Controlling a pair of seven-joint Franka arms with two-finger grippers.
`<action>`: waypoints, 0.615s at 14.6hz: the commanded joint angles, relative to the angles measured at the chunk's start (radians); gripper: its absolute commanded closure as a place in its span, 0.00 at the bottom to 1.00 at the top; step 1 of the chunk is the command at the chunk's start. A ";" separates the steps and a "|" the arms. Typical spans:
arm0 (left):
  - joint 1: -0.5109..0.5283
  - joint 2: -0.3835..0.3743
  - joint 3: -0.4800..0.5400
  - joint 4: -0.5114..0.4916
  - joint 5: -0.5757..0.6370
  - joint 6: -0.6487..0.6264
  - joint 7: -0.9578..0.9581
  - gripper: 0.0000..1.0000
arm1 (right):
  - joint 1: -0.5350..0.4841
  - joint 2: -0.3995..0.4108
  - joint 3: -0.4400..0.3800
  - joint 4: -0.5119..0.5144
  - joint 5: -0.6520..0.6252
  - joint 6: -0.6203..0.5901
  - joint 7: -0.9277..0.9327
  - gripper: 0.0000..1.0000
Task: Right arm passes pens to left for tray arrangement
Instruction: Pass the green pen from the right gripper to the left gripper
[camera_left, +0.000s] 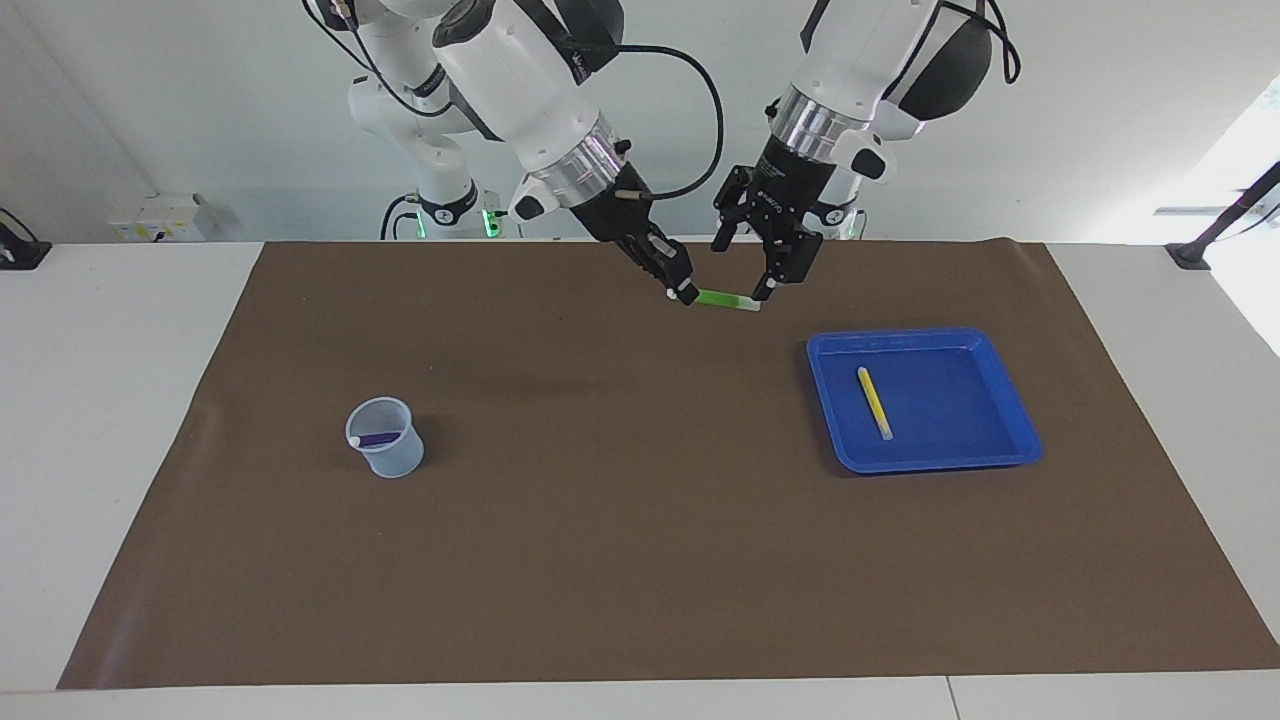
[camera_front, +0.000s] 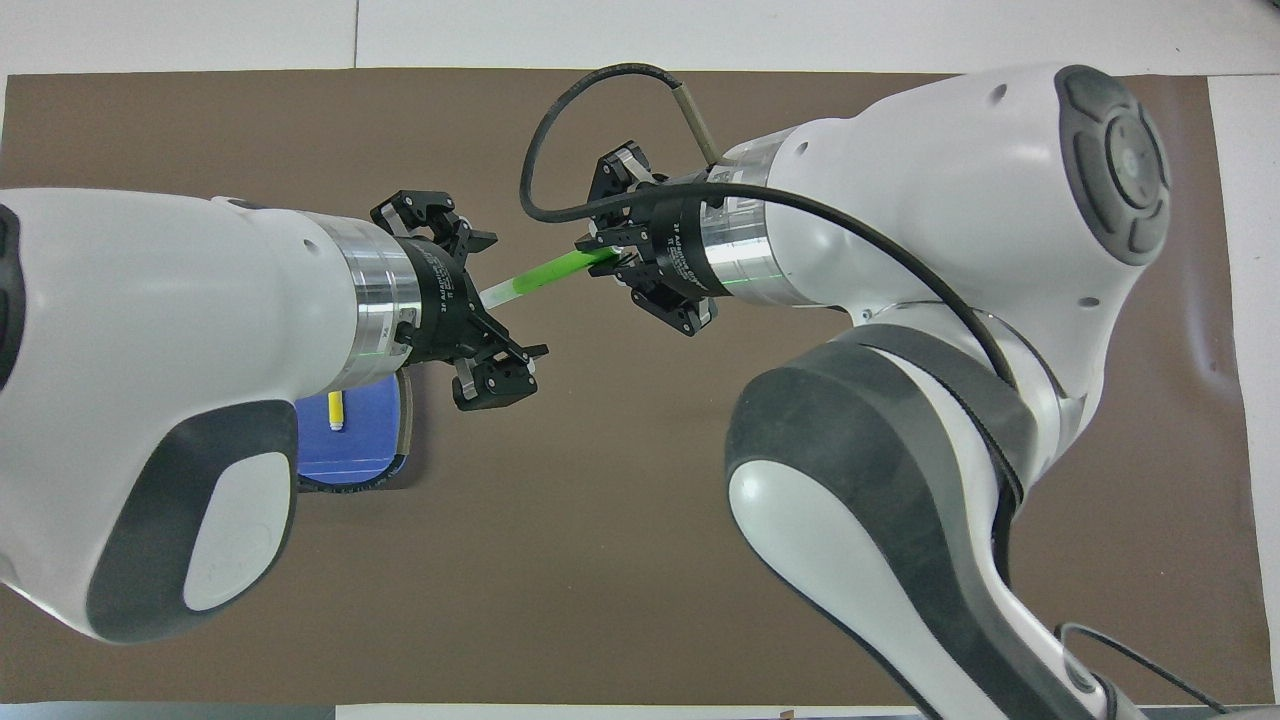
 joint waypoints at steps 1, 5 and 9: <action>-0.018 -0.019 0.007 -0.064 0.018 0.112 -0.018 0.00 | -0.005 0.017 0.013 0.024 -0.039 -0.005 0.013 1.00; -0.013 -0.013 0.007 -0.079 0.018 0.155 -0.006 0.00 | -0.005 0.017 0.013 0.024 -0.048 -0.003 0.010 1.00; -0.016 -0.005 0.006 -0.107 0.017 0.207 0.015 0.00 | -0.005 0.017 0.013 0.024 -0.048 -0.003 0.009 1.00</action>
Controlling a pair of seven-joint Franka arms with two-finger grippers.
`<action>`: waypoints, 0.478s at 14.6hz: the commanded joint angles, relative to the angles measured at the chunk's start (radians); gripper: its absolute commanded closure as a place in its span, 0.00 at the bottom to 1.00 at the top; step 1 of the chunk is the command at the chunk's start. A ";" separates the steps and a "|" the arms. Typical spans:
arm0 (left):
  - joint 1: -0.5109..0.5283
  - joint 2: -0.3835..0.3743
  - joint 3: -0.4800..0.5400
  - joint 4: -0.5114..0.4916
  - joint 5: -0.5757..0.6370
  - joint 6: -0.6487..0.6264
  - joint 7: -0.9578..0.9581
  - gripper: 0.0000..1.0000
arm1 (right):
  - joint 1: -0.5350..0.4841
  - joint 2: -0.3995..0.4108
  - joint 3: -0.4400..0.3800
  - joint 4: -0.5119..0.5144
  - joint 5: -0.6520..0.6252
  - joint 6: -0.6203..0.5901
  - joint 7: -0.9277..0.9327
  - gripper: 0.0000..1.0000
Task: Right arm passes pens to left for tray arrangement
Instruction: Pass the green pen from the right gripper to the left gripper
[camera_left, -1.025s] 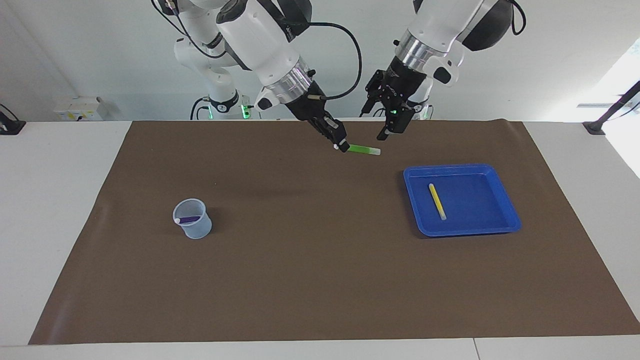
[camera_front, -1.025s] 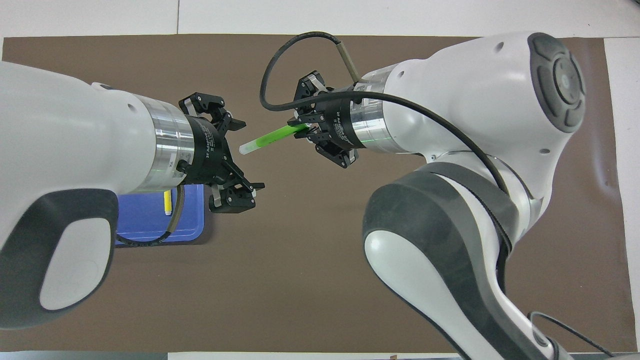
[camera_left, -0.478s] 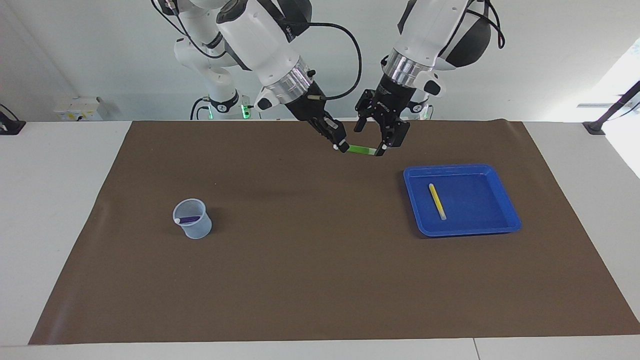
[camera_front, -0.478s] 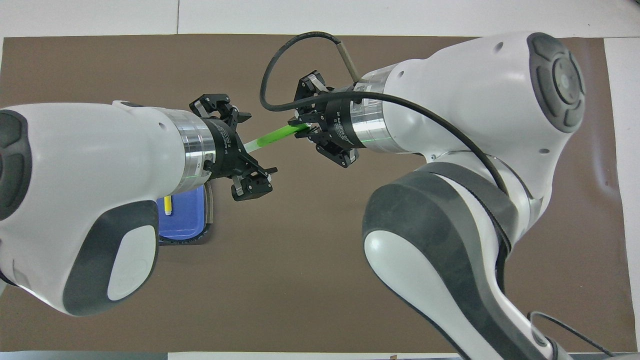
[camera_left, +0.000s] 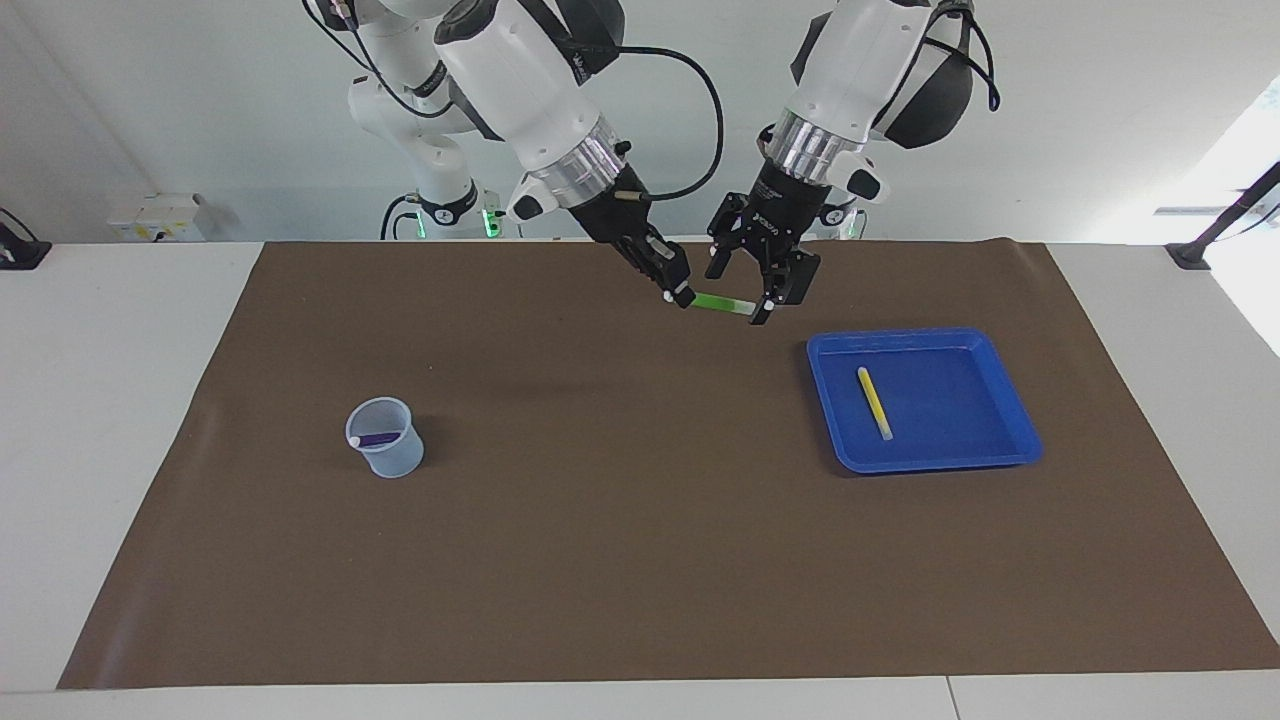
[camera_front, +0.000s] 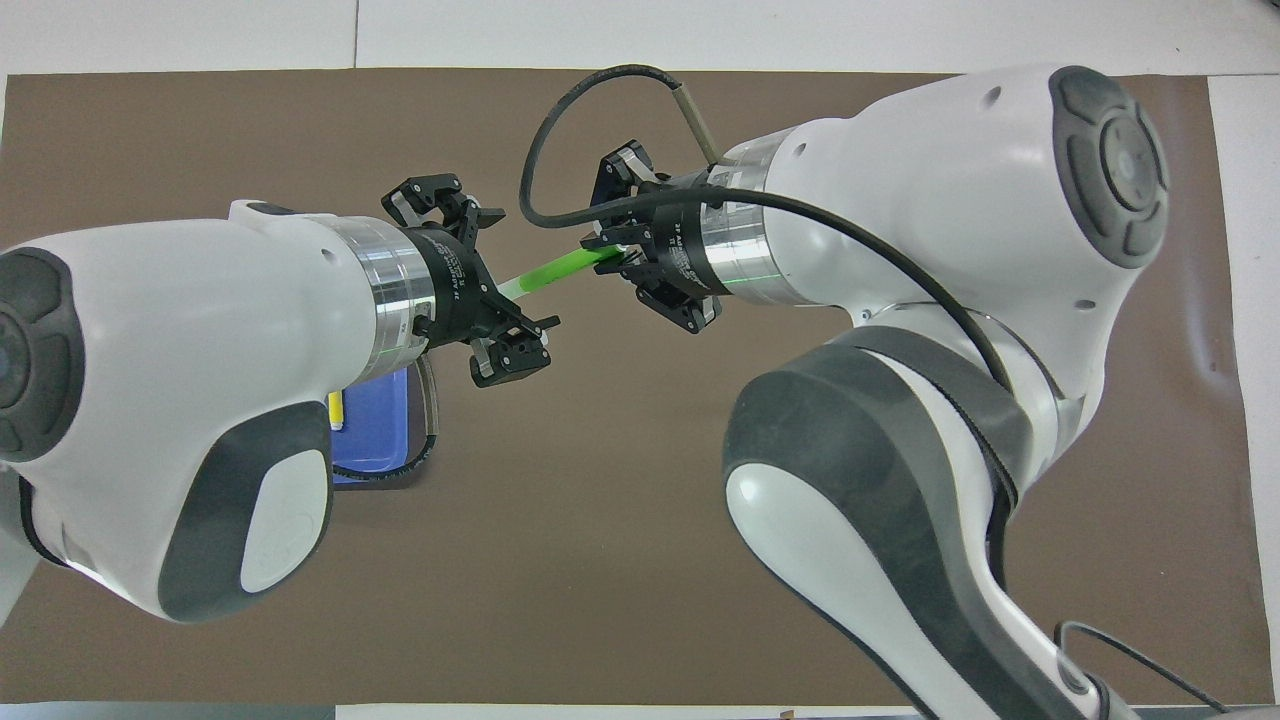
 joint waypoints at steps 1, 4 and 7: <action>-0.012 -0.007 0.001 -0.041 0.013 0.046 0.008 0.00 | -0.005 0.017 0.013 0.024 -0.022 -0.001 0.009 1.00; -0.022 -0.008 0.001 -0.042 0.012 0.046 0.002 0.00 | -0.004 0.017 0.013 0.024 -0.022 -0.001 0.009 1.00; -0.022 -0.008 0.001 -0.044 0.009 0.055 0.014 0.11 | -0.005 0.017 0.013 0.024 -0.023 0.002 0.007 1.00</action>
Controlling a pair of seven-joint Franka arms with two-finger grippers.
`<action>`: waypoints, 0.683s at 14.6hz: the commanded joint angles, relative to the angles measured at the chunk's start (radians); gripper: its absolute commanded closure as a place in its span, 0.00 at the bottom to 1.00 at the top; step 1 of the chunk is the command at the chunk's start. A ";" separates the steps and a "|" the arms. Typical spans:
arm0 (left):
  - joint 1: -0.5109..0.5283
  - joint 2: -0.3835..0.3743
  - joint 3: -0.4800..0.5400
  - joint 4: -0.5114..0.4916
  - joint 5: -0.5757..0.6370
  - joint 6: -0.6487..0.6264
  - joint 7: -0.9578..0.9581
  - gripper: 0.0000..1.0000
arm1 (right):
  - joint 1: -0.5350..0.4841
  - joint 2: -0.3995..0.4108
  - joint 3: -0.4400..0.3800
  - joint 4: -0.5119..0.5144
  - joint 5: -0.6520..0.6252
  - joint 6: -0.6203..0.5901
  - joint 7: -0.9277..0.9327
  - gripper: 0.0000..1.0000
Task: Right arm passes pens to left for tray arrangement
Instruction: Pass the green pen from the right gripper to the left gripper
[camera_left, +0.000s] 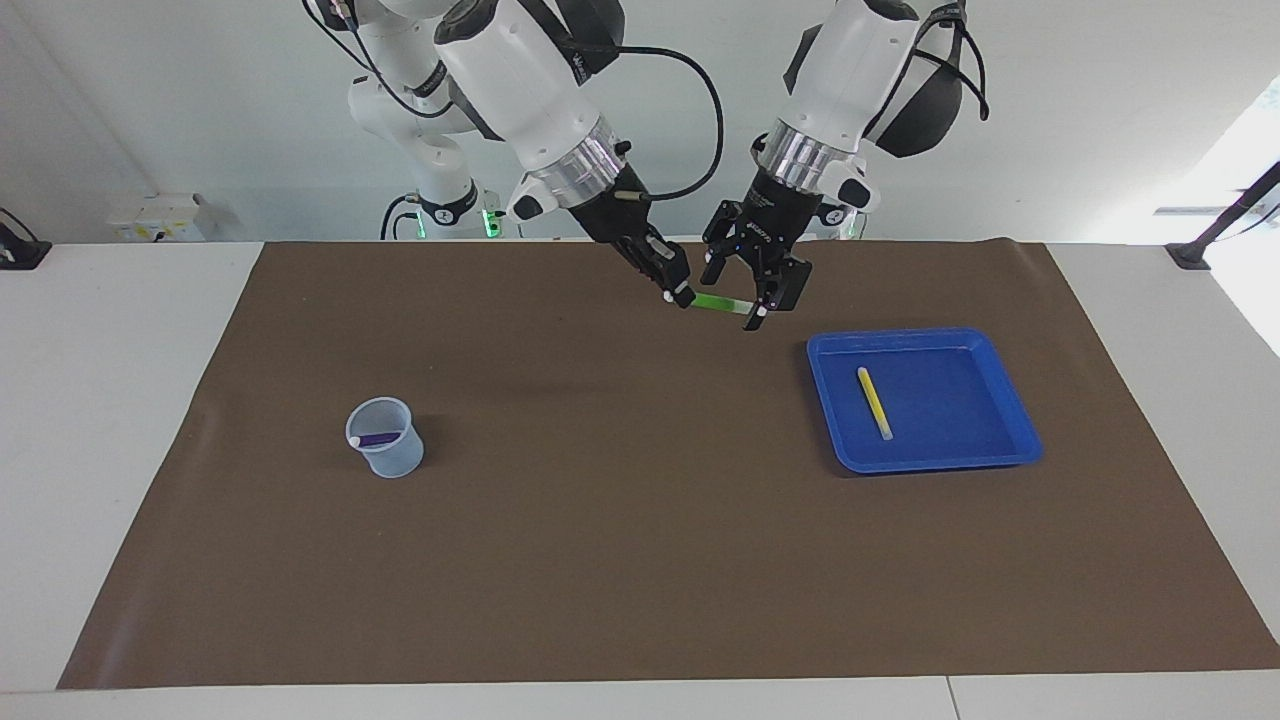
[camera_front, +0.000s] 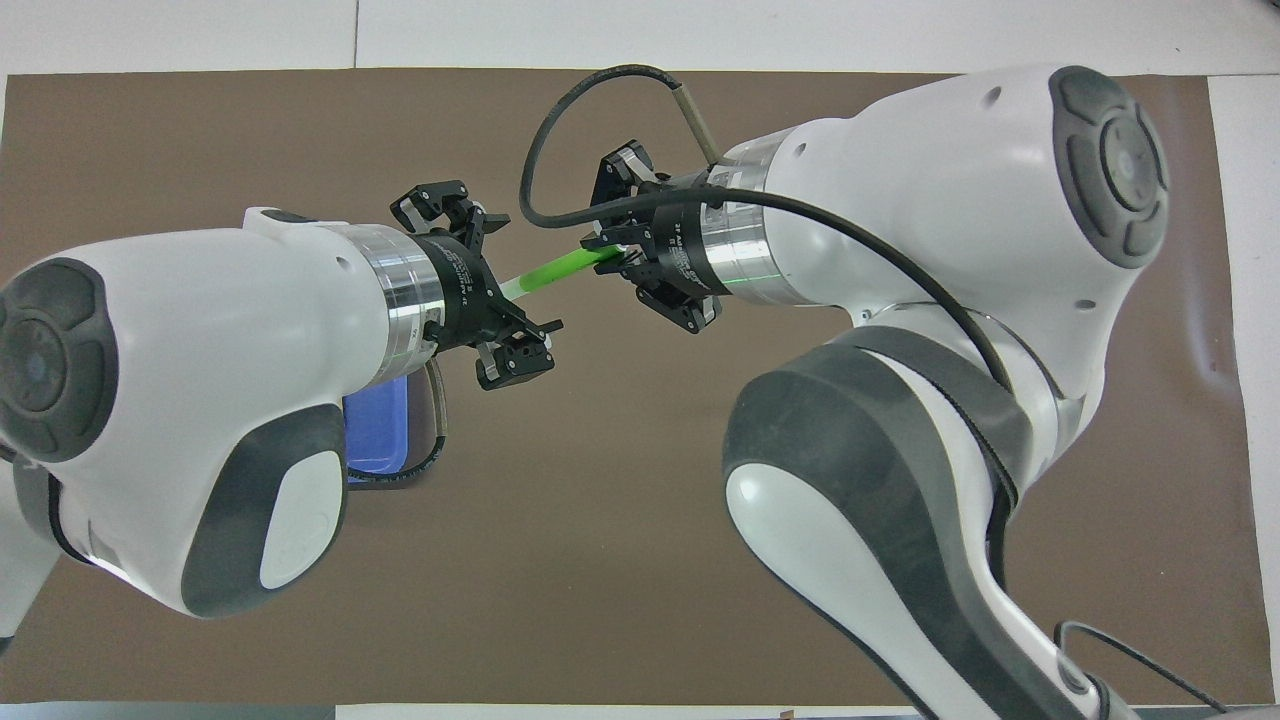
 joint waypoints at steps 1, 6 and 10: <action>-0.018 -0.010 0.006 -0.021 0.007 0.030 0.016 0.23 | -0.004 0.017 0.013 0.024 -0.021 0.000 0.004 1.00; -0.018 -0.010 0.006 -0.020 0.007 0.027 0.016 0.45 | -0.004 0.017 0.013 0.024 -0.023 -0.003 -0.007 1.00; -0.018 -0.010 0.006 -0.014 0.007 0.022 0.017 0.61 | -0.004 0.017 0.013 0.024 -0.023 -0.003 -0.007 1.00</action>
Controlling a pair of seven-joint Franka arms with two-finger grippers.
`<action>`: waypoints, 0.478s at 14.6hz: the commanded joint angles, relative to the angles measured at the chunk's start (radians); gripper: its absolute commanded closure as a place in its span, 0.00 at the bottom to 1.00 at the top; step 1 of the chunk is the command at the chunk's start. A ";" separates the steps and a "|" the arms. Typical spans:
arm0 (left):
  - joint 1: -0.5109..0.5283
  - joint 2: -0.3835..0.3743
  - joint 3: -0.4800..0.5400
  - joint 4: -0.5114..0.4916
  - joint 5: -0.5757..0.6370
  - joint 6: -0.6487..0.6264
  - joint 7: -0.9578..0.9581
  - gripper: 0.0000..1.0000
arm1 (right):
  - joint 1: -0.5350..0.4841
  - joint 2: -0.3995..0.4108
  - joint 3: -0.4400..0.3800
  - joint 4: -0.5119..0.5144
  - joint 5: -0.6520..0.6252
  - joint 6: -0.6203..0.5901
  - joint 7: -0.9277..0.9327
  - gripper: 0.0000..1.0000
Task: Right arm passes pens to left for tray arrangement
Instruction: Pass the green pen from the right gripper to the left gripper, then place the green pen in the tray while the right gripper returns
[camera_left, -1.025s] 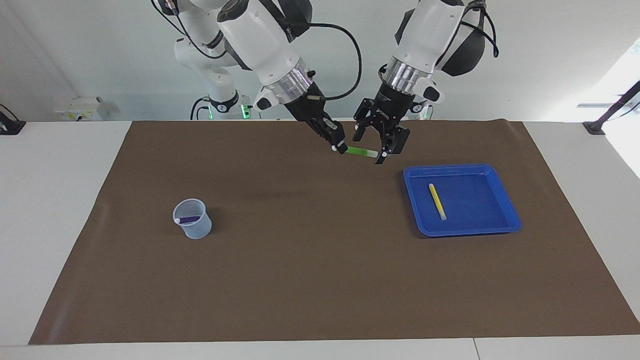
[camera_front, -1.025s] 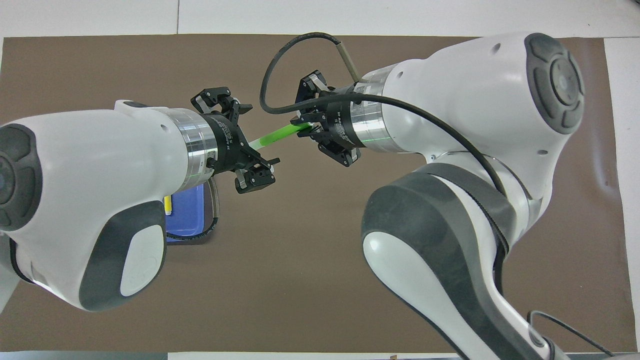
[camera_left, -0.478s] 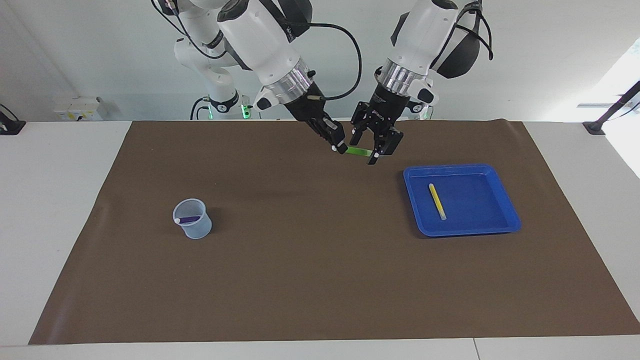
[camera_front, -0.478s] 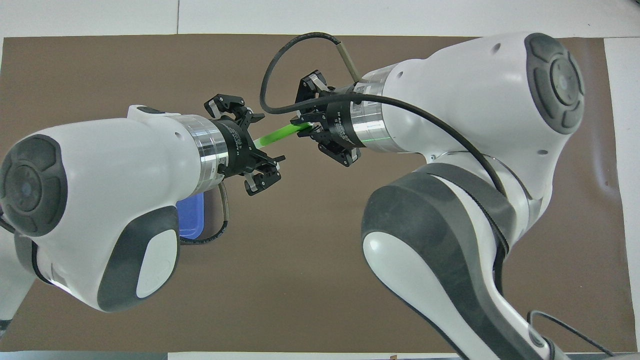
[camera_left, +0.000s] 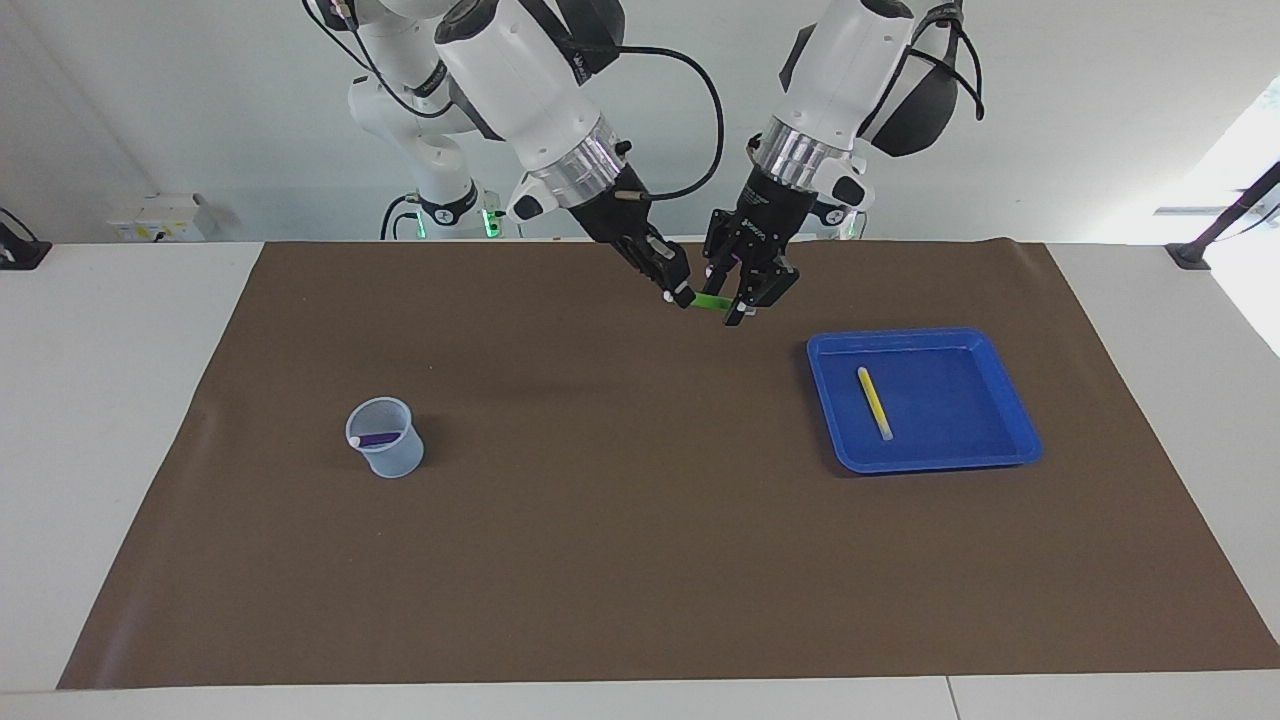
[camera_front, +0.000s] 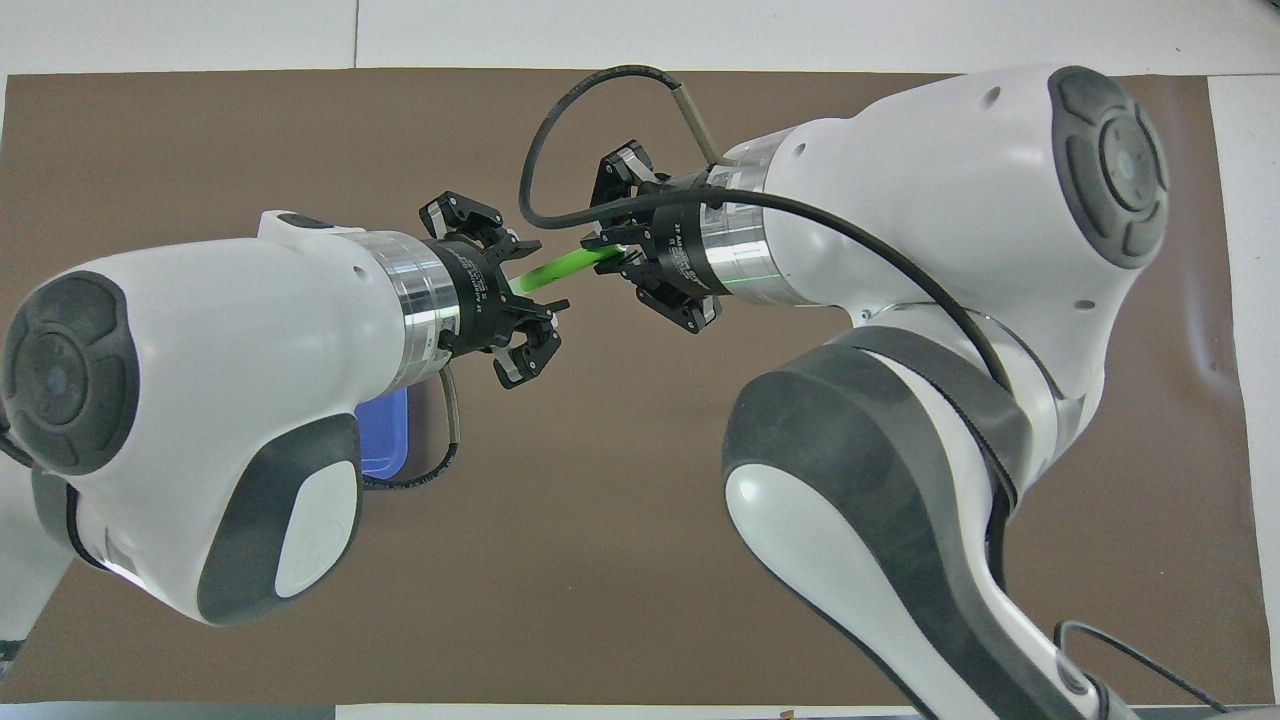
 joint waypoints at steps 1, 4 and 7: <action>-0.010 -0.010 0.006 -0.013 0.007 0.019 0.008 0.74 | -0.004 0.017 0.013 0.024 -0.021 -0.003 -0.007 1.00; -0.008 -0.008 0.006 -0.013 0.007 0.026 0.011 1.00 | -0.004 0.015 0.013 0.024 -0.021 -0.003 -0.022 1.00; -0.008 -0.008 0.009 -0.012 0.007 0.026 0.011 1.00 | -0.004 0.015 0.013 0.024 -0.021 -0.006 -0.024 1.00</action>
